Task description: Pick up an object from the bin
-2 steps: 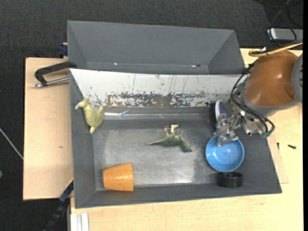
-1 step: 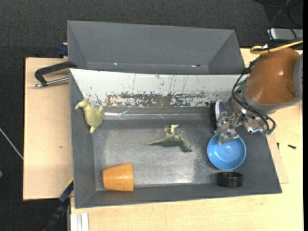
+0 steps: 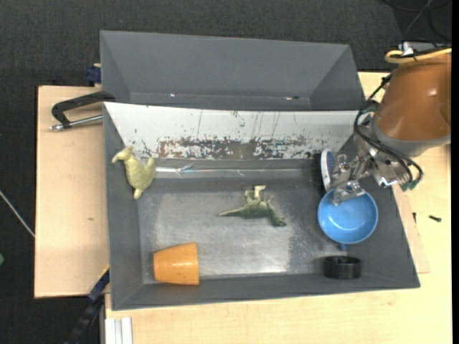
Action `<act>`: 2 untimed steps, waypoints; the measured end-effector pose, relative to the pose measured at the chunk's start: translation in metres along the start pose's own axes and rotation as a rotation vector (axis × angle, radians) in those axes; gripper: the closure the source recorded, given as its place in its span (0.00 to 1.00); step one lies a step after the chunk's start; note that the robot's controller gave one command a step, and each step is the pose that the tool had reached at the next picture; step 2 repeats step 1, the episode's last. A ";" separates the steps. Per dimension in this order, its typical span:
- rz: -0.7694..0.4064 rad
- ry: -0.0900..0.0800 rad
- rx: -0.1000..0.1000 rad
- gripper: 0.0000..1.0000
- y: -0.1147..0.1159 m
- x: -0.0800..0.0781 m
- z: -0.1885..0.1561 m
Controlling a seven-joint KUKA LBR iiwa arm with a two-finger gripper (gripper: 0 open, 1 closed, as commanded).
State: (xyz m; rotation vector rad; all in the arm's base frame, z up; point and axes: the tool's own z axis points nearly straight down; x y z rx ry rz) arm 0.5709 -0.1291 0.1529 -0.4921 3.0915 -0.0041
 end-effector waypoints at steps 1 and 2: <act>0.001 0.000 0.000 1.00 0.000 -0.003 -0.037; 0.001 0.000 0.000 1.00 0.000 -0.003 -0.037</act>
Offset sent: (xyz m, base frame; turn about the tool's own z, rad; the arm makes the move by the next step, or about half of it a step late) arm 0.0001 -0.0001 0.0337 0.0000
